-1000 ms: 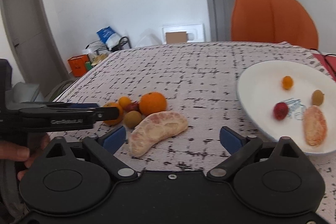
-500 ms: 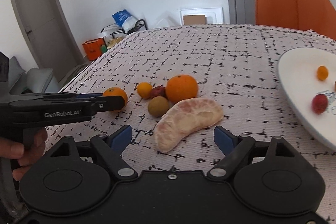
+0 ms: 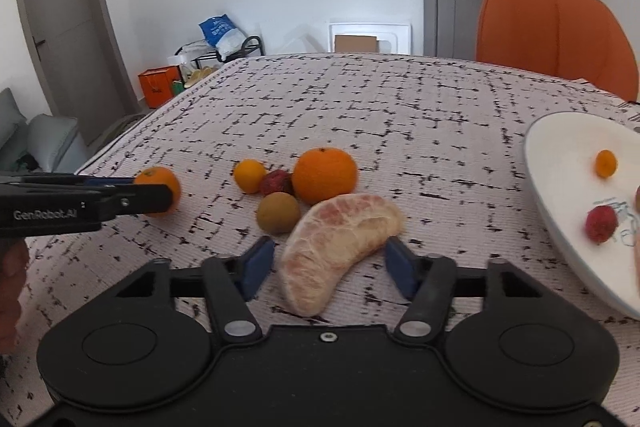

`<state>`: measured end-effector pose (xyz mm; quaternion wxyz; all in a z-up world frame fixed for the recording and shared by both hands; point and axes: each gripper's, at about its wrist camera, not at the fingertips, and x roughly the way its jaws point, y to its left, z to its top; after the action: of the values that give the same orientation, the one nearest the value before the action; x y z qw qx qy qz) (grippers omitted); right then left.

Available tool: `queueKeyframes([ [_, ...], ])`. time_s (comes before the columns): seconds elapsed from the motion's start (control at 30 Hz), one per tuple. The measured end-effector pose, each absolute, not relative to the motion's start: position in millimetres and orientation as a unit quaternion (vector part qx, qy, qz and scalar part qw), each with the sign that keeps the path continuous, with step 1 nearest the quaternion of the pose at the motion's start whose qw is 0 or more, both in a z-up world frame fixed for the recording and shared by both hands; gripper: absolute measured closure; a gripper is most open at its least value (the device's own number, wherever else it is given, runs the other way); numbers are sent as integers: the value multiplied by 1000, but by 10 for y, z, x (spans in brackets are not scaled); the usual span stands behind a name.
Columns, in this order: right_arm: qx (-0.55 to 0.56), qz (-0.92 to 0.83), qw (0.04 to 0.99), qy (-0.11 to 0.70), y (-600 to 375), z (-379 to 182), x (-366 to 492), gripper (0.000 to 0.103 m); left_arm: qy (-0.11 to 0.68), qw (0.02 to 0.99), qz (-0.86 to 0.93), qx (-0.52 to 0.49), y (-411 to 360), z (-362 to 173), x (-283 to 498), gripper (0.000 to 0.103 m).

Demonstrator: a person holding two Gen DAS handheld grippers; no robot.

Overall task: Organize fruits
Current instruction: 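Grasp the large pomelo segment with the right tool while the left tool grasps a mandarin, then carry the pomelo segment with the right tool while the left tool carries the mandarin to the plate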

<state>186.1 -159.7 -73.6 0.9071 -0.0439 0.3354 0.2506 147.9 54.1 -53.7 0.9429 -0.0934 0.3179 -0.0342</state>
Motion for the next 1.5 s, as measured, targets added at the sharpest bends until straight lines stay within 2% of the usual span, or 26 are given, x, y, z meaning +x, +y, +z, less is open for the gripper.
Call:
queueKeyframes([
  [0.13,-36,249,906,340,-1730,-712,1832,62,316,944,-37,-93,491,-532,1459,68],
  [0.23,-36,244,907,340,-1798,-710,1788,65,315,944,-41,-92,450,-533,1456,68],
  [0.43,-32,238,909,342,-1907,-698,1729,65,314,944,-44,-93,404,-539,1451,68],
  [0.57,-31,239,909,341,-1876,-694,1742,59,313,944,-43,-93,423,-537,1444,68],
  [1.0,-47,237,911,334,-1662,-717,1944,56,311,944,-17,-108,645,-528,1360,68],
  [1.03,-49,237,911,332,-1654,-722,1953,57,311,944,-16,-109,660,-528,1358,68],
  [1.1,-51,233,914,329,-1649,-725,1960,66,311,944,-16,-110,671,-523,1355,68],
  [1.5,-29,230,924,305,-1875,-528,1843,67,295,949,-41,-100,461,-394,1374,68],
])
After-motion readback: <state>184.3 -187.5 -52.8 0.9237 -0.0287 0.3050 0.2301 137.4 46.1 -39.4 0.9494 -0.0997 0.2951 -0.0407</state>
